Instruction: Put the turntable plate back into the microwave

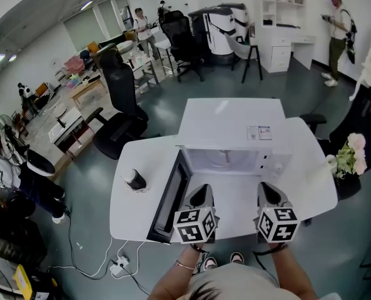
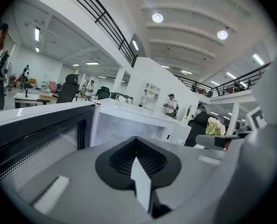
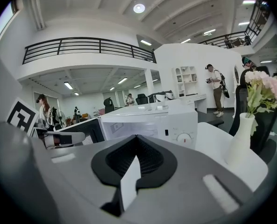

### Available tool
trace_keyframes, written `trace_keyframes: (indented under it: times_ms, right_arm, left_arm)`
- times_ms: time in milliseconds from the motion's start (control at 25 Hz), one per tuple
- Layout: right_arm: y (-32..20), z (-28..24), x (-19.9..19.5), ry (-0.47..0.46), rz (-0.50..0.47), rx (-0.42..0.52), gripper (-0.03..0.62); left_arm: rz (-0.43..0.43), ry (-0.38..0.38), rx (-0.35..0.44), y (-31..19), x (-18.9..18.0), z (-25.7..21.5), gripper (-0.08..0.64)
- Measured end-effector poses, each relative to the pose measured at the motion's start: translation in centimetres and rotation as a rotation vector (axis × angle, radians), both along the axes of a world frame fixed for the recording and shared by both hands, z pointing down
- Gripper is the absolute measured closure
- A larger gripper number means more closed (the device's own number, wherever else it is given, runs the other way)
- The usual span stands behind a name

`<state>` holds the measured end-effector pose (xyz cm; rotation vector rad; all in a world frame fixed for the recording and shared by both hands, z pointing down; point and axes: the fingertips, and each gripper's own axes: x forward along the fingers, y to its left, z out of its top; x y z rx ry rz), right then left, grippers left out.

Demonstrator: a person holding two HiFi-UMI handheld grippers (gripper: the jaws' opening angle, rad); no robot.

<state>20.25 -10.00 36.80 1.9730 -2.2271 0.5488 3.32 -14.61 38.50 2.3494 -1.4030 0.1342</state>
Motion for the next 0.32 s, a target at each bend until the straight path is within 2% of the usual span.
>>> trace_keyframes:
  times_ms: [320]
  right_arm:
    - [0.47,0.06,-0.23,0.004,0.006,-0.01,0.583]
  left_arm:
    - [0.002,0.001,-0.004,0.31,-0.34,0.06,0.56]
